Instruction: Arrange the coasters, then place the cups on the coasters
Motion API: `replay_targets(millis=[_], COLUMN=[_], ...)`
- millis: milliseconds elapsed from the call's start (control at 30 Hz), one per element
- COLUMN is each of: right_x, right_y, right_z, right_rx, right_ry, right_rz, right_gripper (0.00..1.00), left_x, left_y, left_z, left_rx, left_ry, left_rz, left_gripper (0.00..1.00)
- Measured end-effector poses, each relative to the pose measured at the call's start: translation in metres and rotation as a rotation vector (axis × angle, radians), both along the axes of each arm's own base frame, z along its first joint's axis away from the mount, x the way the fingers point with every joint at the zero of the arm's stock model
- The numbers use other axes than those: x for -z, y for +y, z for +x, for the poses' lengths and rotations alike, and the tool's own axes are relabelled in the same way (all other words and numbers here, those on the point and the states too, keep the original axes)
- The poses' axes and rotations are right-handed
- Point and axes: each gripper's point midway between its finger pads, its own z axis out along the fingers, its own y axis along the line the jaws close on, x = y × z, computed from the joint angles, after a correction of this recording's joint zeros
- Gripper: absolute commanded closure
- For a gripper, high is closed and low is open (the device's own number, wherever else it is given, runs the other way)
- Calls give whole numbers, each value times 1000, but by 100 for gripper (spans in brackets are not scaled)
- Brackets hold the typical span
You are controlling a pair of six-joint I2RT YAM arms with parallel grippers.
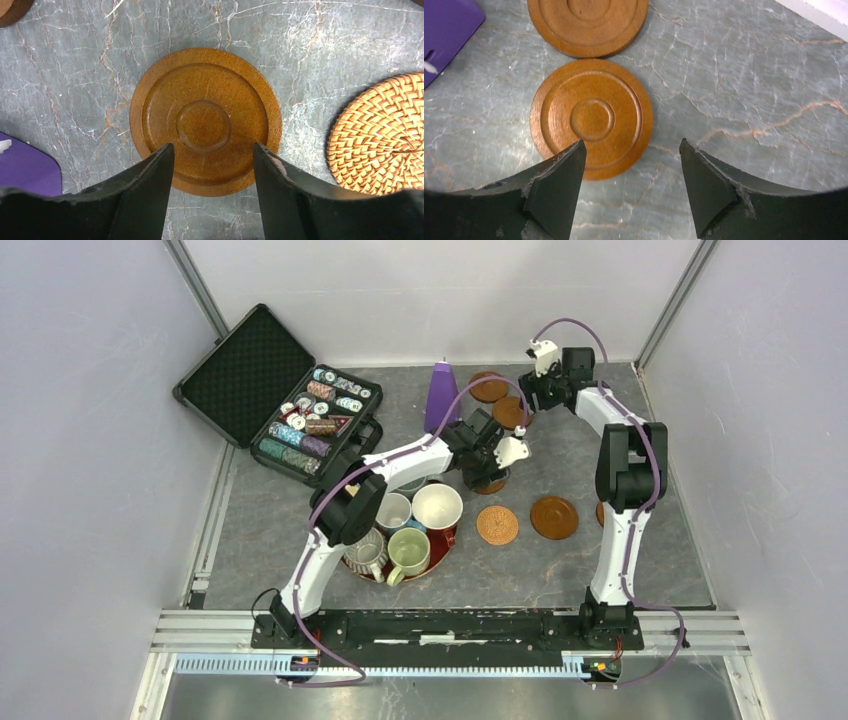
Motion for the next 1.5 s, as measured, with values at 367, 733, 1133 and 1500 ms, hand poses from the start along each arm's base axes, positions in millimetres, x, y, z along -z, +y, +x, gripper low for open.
replay_targets(millis=[367, 733, 1133, 1500], right_x=[40, 50, 55, 56], right_y=[15, -22, -157, -187], right_z=[15, -10, -130, -173], right_rx=[24, 31, 191, 236], right_ry=[15, 73, 252, 303], right_rz=[-70, -143, -186, -197], right_gripper=[28, 43, 46, 44], left_x=[-35, -119, -121, -122], left_y=[-6, -1, 7, 7], left_z=[-2, 16, 24, 27], left_rx=[-40, -92, -121, -130], left_ry=[10, -86, -112, -113], left_rz=[-78, -215, -226, -232], left_gripper=[10, 8, 8, 8])
